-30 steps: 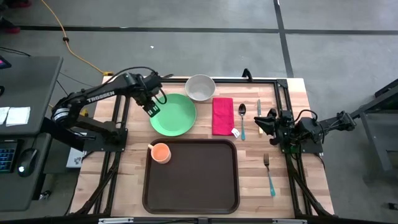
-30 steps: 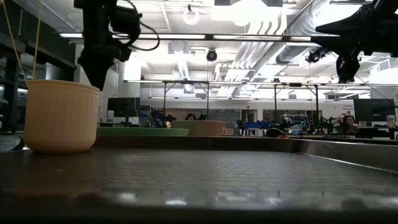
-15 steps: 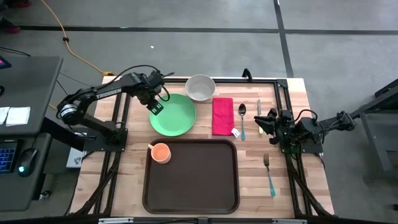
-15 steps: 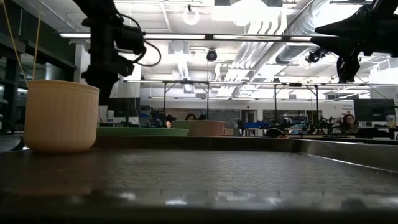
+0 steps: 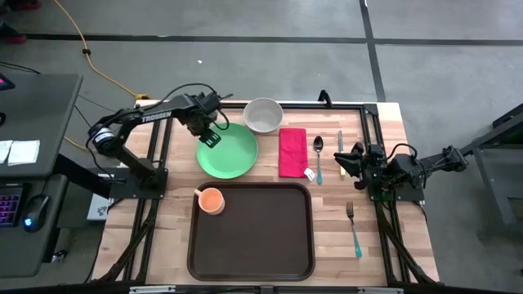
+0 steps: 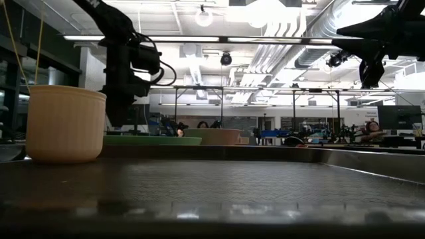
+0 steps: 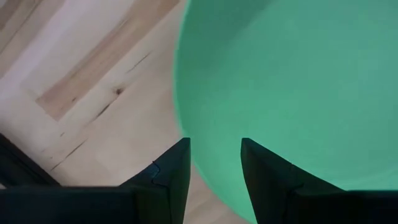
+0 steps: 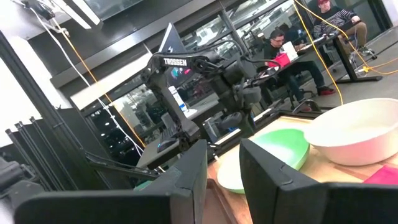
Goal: Set up tray
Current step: Put the green plate on the brown serving tray
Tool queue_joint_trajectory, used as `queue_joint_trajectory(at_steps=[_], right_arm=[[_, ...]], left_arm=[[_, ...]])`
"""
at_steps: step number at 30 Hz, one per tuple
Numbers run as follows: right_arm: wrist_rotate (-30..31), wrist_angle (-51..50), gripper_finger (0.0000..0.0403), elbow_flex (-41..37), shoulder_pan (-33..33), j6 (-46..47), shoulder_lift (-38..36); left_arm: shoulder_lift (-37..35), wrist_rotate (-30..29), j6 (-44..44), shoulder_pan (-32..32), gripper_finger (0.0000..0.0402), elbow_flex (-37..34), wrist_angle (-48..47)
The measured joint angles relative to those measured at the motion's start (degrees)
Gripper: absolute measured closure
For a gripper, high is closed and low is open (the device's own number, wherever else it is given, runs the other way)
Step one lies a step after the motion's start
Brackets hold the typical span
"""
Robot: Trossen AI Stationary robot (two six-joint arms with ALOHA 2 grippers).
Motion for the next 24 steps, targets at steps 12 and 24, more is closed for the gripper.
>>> queue_joint_trajectory(at_steps=[12, 24], right_arm=[[0.1, 0.0, 0.0329, 0.0, 0.0, 0.0, 0.0], [0.0, 0.0, 0.0329, 0.0, 0.0, 0.0, 0.0]], left_arm=[[0.6, 1.0, 0.9, 1.9, 0.0231, 0.0, 0.1], [6.3, 1.1, -0.1, 1.9, 0.0231, 0.0, 3.7]])
